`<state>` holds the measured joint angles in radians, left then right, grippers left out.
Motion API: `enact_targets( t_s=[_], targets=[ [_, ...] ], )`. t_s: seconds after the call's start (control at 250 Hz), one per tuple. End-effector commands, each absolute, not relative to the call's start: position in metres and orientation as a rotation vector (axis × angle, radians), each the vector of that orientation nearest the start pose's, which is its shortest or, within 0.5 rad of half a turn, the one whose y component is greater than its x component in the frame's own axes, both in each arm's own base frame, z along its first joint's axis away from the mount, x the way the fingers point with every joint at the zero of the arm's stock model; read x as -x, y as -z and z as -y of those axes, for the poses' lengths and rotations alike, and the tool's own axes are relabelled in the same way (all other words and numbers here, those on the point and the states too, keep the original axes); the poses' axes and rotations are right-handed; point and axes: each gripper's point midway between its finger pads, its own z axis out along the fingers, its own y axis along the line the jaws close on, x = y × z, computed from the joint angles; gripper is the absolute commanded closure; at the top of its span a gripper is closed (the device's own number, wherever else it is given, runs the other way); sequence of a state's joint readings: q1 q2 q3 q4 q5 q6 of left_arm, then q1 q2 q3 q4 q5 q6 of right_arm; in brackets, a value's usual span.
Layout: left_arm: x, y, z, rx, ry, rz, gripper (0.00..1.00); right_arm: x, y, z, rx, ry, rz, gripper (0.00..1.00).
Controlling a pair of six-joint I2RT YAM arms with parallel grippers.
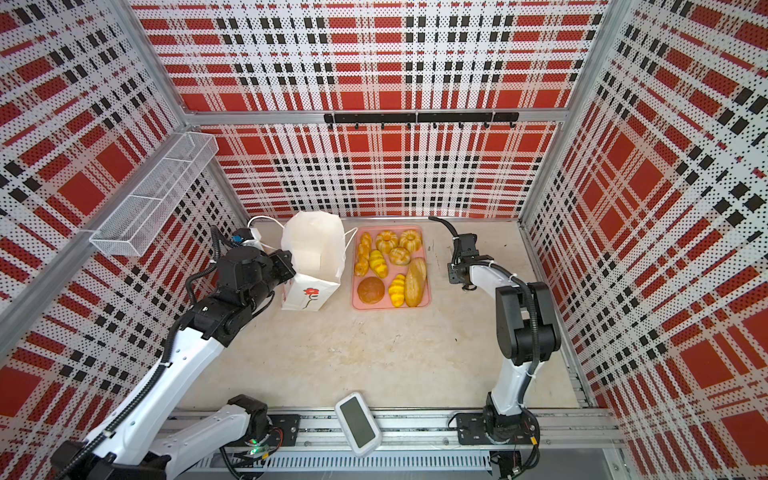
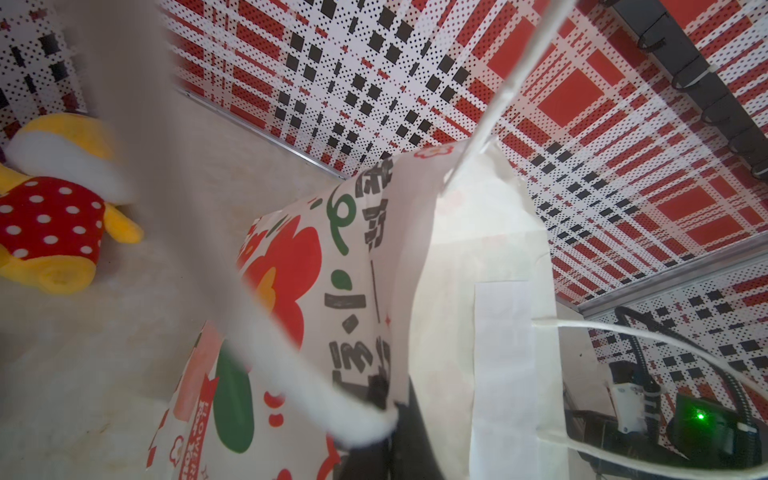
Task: Take the fake bread out of the paper bag
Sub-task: 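Move the right tongs beside the tray and release them onto the table, then set the paper bag upright beyond the tray and release it with the left gripper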
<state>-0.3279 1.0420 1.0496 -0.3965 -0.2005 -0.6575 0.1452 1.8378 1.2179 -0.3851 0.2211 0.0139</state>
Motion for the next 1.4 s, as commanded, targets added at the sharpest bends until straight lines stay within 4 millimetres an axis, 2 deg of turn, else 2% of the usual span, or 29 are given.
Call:
enact_targets(
  t_s=[0.0,0.036,0.044,0.052,0.06,0.076,0.24,0.4,0.548,0.768,0.96,1.213,1.397],
  targets=[
    [-0.368,-0.329,0.088,0.455,0.500,-1.885,1.00,-0.474,-0.098,-0.015,0.009,0.250,-2.464,0.39],
    [-0.373,-0.327,0.092,0.448,0.507,-1.895,1.00,-0.471,-0.101,-0.014,-0.005,0.244,-2.460,0.29],
    [-0.374,-0.326,0.093,0.447,0.509,-1.898,1.00,-0.471,-0.102,-0.014,-0.007,0.240,-2.457,0.23],
    [-0.375,-0.326,0.094,0.445,0.510,-1.899,1.00,-0.471,-0.102,-0.014,-0.006,0.237,-2.458,0.13],
    [-0.378,-0.326,0.086,0.464,0.498,-1.893,1.00,-0.470,-0.102,-0.015,-0.004,0.230,-2.458,0.03],
    [-0.381,-0.326,0.083,0.472,0.491,-1.892,1.00,-0.469,-0.104,-0.017,-0.002,0.216,-2.457,0.00],
    [-0.409,-0.318,0.075,0.492,0.473,-1.893,1.00,-0.453,-0.118,-0.020,-0.037,0.165,-2.455,0.00],
    [-0.438,-0.305,0.080,0.503,0.532,-1.936,1.00,-0.428,-0.126,-0.017,-0.067,0.146,-2.430,0.00],
    [-0.461,-0.306,0.090,0.399,0.539,-1.959,1.00,-0.401,-0.124,-0.016,-0.089,0.120,-2.421,0.00],
    [-0.481,-0.297,0.078,0.407,0.561,-1.969,1.00,-0.372,-0.119,-0.012,-0.108,0.117,-2.418,0.00],
    [-0.490,-0.299,0.070,0.448,0.639,-1.928,1.00,-0.366,-0.119,-0.010,-0.116,0.120,-2.418,0.00],
    [-0.498,-0.310,0.074,0.484,0.746,-1.881,1.00,-0.366,-0.119,-0.009,-0.122,0.130,-2.421,0.00],
    [-0.506,-0.299,0.064,0.561,0.773,-1.870,1.00,-0.365,-0.116,-0.009,-0.120,0.129,-2.431,0.00]
  ],
)
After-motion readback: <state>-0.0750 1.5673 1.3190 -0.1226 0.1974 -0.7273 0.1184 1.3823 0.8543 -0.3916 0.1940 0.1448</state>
